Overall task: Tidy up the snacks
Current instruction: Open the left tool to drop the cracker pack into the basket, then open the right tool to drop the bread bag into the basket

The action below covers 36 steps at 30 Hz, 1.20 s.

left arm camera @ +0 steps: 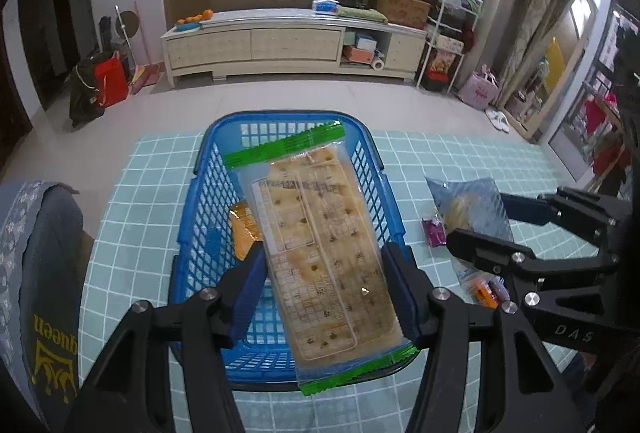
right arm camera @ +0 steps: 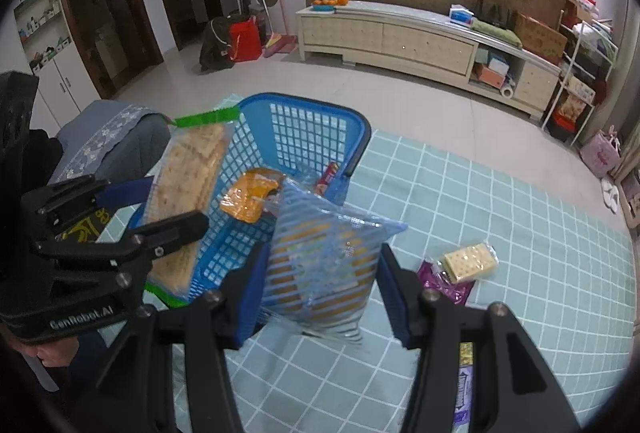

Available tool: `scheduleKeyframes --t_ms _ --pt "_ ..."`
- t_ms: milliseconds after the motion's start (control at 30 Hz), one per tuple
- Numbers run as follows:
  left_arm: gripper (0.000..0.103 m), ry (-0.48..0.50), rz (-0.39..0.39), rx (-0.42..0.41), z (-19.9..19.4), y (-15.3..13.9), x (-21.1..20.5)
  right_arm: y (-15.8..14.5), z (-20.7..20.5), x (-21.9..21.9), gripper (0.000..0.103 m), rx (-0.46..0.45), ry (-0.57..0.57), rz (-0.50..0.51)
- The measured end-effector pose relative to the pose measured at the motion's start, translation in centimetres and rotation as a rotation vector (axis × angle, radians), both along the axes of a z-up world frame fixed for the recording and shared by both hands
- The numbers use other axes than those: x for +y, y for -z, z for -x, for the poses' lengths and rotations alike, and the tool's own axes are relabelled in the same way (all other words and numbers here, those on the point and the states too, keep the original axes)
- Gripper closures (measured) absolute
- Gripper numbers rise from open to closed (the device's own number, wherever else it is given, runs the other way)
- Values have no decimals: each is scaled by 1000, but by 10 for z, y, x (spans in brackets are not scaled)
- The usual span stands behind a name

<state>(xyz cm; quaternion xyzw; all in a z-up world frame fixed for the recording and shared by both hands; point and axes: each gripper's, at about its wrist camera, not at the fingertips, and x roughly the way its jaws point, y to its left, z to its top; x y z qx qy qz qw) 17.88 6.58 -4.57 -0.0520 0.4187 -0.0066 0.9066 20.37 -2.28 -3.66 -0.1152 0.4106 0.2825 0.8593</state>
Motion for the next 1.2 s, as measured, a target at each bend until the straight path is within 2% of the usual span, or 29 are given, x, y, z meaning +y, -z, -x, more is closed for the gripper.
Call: scheduleKeyframes --t_ms 133,267,733,833,1200 --pt "40 9 -10 24 2 6 -1 -1 1 -1 45 1 1 5" --pt "37 12 -10 19 10 -1 2 -5 1 -1 45 -3 2 3" --pt "36 -44 7 -34 42 -28 38 -26 17 15 45 -25 -40 -5" --pt "33 -52 5 -37 48 -27 46 -27 18 24 45 -27 -59 3" --pt "33 -102 29 -27 57 -19 77 -16 16 62 45 -10 -101 70"
